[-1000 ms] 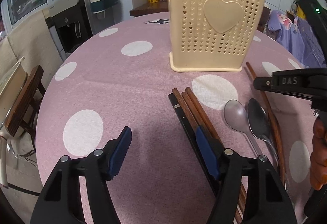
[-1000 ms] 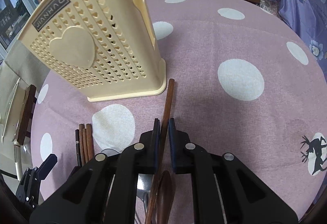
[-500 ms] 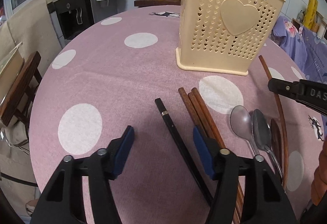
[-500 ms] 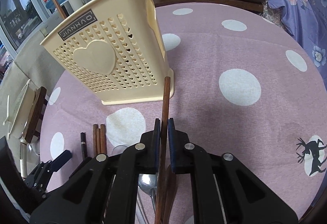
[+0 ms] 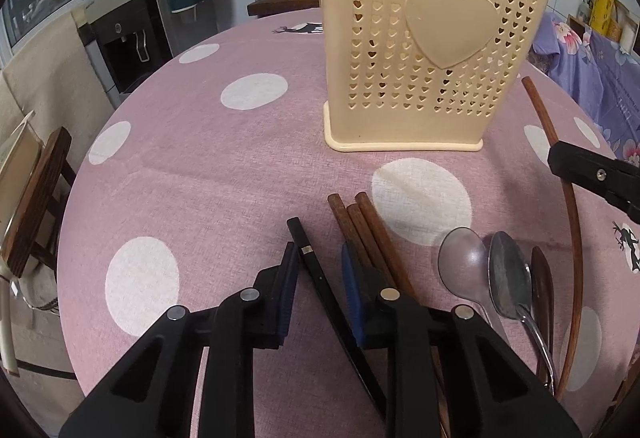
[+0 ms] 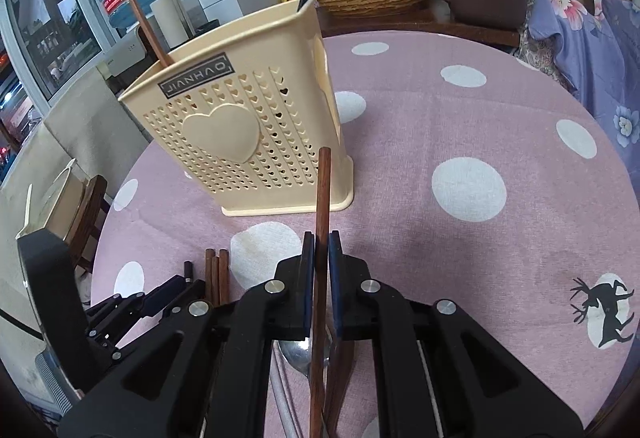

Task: Organize utensils
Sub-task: 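Close the right gripper on a brown chopstick while the left grips a black chopstick, then lift both held chopsticks upright and carry them above the cream holder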

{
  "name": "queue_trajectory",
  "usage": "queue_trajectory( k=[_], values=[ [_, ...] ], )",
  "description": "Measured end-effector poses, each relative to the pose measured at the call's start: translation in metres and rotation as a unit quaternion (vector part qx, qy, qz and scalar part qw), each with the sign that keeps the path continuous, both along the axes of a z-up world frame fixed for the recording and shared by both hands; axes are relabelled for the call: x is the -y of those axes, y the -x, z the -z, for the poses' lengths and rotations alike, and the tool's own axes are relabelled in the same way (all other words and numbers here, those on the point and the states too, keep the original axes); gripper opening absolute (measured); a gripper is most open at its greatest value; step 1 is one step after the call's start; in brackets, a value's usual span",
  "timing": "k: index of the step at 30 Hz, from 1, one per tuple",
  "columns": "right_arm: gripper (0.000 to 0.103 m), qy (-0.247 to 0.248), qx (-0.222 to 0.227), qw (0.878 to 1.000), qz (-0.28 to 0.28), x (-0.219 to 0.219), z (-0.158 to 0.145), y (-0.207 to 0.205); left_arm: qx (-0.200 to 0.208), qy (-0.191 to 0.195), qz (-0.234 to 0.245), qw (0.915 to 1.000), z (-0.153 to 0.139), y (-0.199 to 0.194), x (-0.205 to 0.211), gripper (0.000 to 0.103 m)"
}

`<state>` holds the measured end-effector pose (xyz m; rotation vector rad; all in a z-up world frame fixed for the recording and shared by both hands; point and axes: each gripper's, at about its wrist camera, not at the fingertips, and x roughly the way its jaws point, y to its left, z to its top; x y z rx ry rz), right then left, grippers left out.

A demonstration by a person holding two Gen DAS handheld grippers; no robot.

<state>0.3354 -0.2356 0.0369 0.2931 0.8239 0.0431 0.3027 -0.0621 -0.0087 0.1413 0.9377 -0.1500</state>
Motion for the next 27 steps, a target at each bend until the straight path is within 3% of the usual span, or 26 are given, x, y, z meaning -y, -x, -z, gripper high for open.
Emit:
queue_trajectory(
  k=[10, 27],
  values=[
    [0.008, 0.004, 0.006, 1.0, -0.003, -0.002, -0.004, 0.008, 0.016, -0.011, 0.007, 0.9998, 0.002, 0.008, 0.008, 0.013],
    [0.008, 0.0, 0.03, 0.999, -0.023, -0.005, -0.01, 0.015, 0.008, 0.031, -0.002, 0.9995, 0.0, -0.001, -0.003, 0.008]
  ],
)
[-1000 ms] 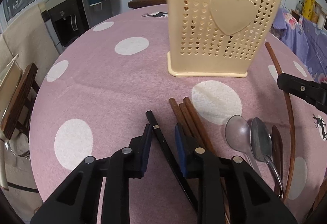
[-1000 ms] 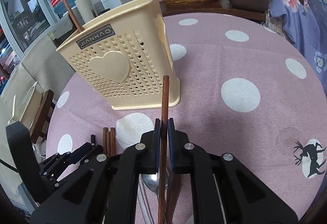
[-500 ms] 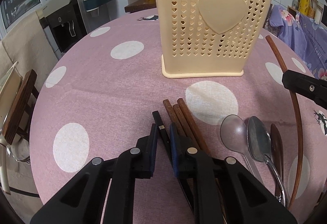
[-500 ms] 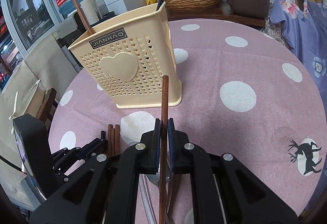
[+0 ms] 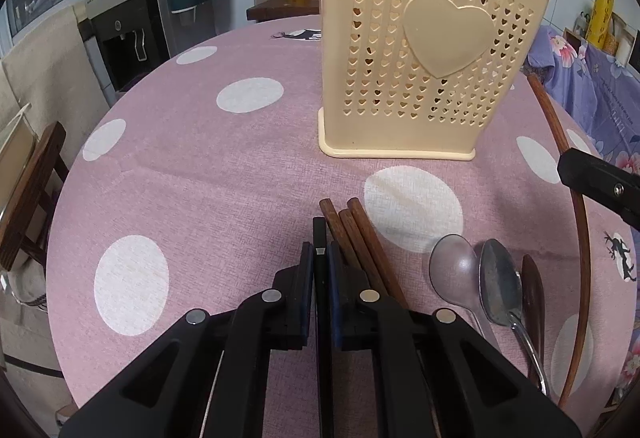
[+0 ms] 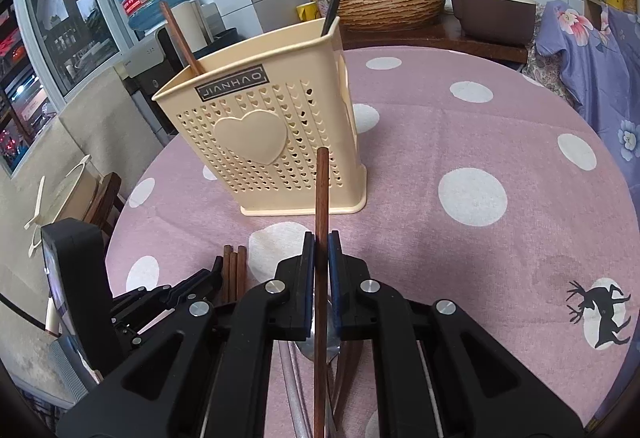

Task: Organize utensils
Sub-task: 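Lift both held chopsticks upright and carry them above the cream holder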

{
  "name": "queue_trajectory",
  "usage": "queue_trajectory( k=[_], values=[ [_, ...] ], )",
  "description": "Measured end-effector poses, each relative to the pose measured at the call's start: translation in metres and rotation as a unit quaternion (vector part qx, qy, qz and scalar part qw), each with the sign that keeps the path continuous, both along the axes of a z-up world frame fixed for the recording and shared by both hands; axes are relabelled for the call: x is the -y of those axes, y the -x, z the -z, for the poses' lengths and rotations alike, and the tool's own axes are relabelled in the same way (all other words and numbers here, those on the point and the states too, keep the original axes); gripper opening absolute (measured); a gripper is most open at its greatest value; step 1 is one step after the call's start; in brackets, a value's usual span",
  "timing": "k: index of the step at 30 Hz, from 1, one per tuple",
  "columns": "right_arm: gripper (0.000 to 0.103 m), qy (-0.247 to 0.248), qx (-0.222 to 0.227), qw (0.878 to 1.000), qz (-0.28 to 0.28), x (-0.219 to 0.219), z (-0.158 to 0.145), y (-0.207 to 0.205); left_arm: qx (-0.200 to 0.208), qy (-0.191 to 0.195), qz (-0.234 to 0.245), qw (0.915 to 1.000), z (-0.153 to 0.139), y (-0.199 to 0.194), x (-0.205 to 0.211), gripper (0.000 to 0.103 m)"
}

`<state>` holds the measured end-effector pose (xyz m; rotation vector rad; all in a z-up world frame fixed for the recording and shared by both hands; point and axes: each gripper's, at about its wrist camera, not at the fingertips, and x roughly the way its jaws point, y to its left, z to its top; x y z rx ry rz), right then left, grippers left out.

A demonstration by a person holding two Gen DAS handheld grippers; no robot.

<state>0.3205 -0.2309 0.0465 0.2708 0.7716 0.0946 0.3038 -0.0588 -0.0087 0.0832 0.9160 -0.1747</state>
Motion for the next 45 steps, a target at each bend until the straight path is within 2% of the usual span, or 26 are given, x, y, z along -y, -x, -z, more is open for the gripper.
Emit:
queue_trajectory(
  k=[6, 10, 18, 27, 33, 45],
  values=[
    [0.008, 0.002, 0.015, 1.0, -0.021, -0.002, -0.005, 0.005, -0.001, 0.02, 0.002, 0.9998, -0.004, 0.0, -0.004, 0.008],
    [0.008, 0.003, 0.028, 0.999, -0.032, -0.003, -0.011, 0.008, 0.013, 0.033, 0.007, 0.9993, -0.015, 0.005, -0.007, 0.008],
    [0.007, -0.011, 0.055, 0.997, -0.044, 0.004, -0.034, 0.02, 0.068, 0.069, 0.016, 0.9951, -0.06, 0.017, -0.015, 0.008],
    [0.007, -0.006, 0.101, 0.993, -0.063, 0.006, -0.079, 0.039, 0.128, 0.105, 0.029, 0.9858, -0.105, 0.033, -0.029, 0.008],
    [0.007, -0.009, 0.113, 0.991, -0.071, 0.006, -0.098, 0.041, 0.141, 0.124, 0.033, 0.9817, -0.123, 0.035, -0.039, 0.008],
    [0.007, -0.006, 0.13, 0.987, -0.09, -0.005, -0.108, 0.047, 0.164, 0.139, 0.036, 0.9759, -0.144, 0.042, -0.045, 0.008]
  ],
)
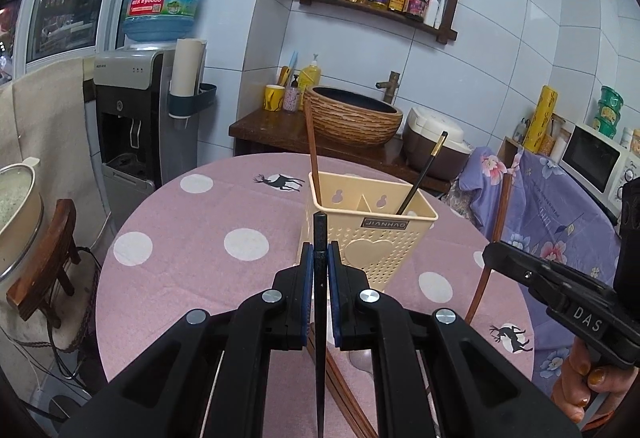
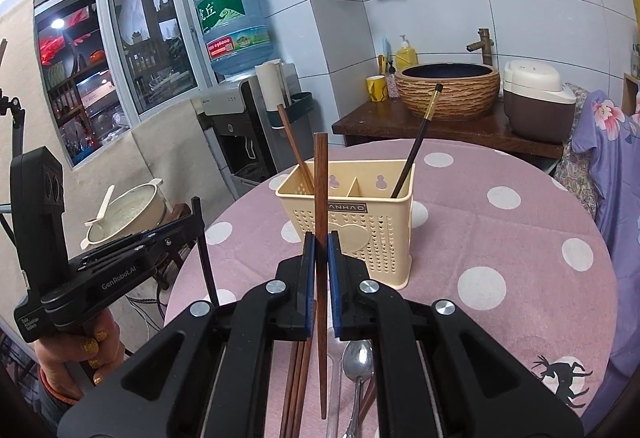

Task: Organize utensils
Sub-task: 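Lift both held chopsticks upright and carry them above the cream holder, then lower the chopsticks into the holder and open both grippers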

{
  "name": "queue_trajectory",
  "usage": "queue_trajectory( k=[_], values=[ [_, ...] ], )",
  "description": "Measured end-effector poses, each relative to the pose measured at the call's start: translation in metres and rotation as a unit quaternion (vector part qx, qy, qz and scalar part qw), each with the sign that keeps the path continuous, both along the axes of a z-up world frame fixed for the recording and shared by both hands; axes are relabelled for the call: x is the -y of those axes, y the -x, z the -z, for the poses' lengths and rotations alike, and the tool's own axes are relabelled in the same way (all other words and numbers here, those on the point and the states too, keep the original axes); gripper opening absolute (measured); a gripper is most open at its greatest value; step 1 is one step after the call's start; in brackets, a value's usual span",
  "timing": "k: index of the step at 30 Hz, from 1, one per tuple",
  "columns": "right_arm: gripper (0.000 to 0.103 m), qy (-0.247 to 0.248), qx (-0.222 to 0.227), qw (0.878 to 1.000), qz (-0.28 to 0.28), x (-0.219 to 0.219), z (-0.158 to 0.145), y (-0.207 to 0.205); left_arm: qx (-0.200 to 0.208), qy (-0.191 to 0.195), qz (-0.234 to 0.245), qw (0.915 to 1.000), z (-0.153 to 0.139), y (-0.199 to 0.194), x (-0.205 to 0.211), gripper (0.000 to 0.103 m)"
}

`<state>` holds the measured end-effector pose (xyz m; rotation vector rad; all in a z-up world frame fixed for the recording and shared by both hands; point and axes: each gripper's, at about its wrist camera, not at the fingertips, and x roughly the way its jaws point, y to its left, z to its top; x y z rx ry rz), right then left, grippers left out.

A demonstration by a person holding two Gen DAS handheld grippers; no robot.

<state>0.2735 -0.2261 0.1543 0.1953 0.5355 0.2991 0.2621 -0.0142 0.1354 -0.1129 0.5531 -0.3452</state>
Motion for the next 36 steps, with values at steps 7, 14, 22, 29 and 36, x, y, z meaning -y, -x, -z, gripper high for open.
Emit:
queue_trajectory(
  k=[7, 14, 22, 29, 36],
  values=[
    [0.007, -0.005, 0.003, 1.0, -0.003, 0.0, 0.002, -0.002, 0.012, -0.001, 0.0, 0.9999, -0.006, 0.003, 0.003, 0.008],
    [0.007, -0.01, 0.006, 1.0, -0.004, 0.002, 0.001, -0.001, 0.018, -0.001, 0.0, 0.9998, -0.011, 0.003, 0.002, 0.008],
    [0.007, -0.018, 0.011, 1.0, -0.011, 0.004, -0.008, -0.003, 0.033, 0.002, 0.007, 0.9994, -0.028, 0.005, 0.001, 0.008],
    [0.007, -0.019, 0.034, 0.999, -0.012, 0.008, -0.04, -0.015, 0.074, -0.011, 0.022, 0.997, -0.071, 0.006, 0.009, 0.008],
    [0.007, -0.013, 0.109, 0.994, 0.016, 0.012, -0.114, -0.038, 0.14, -0.011, 0.013, 0.99, -0.147, -0.007, 0.026, 0.008]
  ],
)
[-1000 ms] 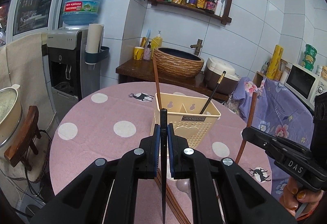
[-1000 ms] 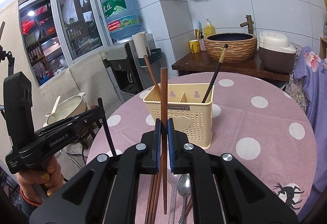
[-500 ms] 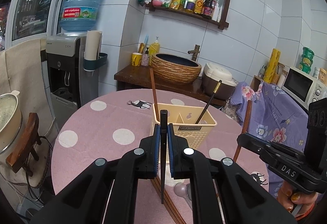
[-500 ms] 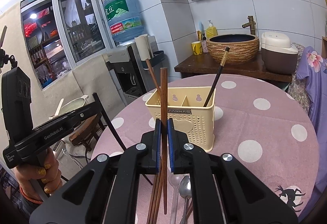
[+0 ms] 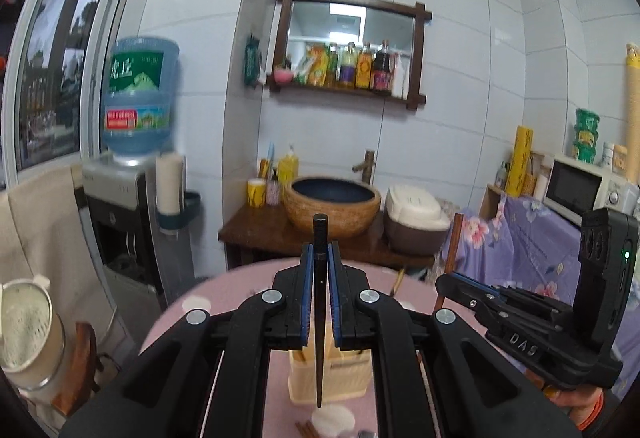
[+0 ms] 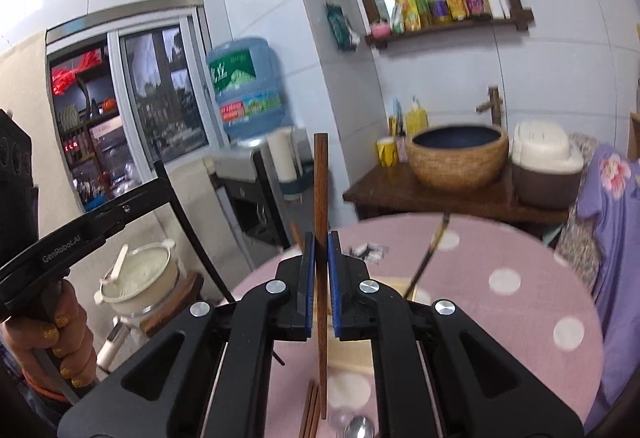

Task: Organize utensils
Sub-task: 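Lower the chopsticks into the holder and open both grippers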

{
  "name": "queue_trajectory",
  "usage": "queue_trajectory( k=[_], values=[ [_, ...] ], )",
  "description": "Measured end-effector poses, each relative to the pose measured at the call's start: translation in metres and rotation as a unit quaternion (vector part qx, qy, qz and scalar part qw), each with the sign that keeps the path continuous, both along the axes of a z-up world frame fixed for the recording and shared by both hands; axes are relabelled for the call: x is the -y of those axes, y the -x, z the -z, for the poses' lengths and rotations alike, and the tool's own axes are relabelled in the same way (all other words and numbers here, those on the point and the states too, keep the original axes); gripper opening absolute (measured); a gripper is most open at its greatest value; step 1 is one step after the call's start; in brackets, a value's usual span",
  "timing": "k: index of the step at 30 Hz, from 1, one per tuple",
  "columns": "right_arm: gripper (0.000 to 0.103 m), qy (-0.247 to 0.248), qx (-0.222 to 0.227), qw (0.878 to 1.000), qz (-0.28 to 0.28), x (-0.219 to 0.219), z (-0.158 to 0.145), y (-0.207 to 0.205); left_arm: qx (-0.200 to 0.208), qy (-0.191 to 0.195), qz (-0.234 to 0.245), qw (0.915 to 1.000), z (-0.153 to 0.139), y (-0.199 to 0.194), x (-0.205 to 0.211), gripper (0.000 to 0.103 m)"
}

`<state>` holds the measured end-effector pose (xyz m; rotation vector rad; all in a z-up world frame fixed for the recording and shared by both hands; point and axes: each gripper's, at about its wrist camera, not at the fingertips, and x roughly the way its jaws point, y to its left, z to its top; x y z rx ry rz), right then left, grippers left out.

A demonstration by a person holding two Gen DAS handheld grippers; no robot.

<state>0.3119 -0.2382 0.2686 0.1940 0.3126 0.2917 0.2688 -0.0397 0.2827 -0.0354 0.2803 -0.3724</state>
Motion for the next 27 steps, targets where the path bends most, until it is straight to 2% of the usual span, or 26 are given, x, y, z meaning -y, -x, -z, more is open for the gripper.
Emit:
queue_trajectory(
  k=[4, 7, 13, 16, 21, 27],
  values=[
    [0.007, 0.013, 0.044, 0.998, 0.038, 0.0, -0.031, -0.02, 0.04, 0.005, -0.031, 0.9987, -0.029, -0.017, 0.015, 0.008],
    [0.007, 0.021, 0.056, 0.996, 0.065, 0.0, -0.029, -0.035, 0.036, 0.006, -0.042, 0.9985, -0.025, -0.037, 0.026, 0.008],
    [0.007, 0.047, 0.059, 0.992, 0.105, -0.001, 0.016, -0.059, -0.005, 0.004, -0.061, 0.9981, 0.026, -0.069, 0.035, 0.008],
    [0.007, 0.044, 0.03, 0.993, 0.104, 0.002, 0.042, -0.069, -0.033, 0.009, -0.059, 0.9977, 0.053, -0.076, 0.033, 0.008],
    [0.007, 0.048, 0.002, 0.994, 0.1, 0.0, 0.077, -0.071, -0.056, -0.002, -0.052, 0.997, 0.086, -0.075, 0.036, 0.008],
    [0.007, 0.048, -0.021, 0.994, 0.095, -0.004, 0.102, -0.069, -0.087, -0.001, -0.049, 0.995, 0.112, -0.079, 0.033, 0.008]
  ],
)
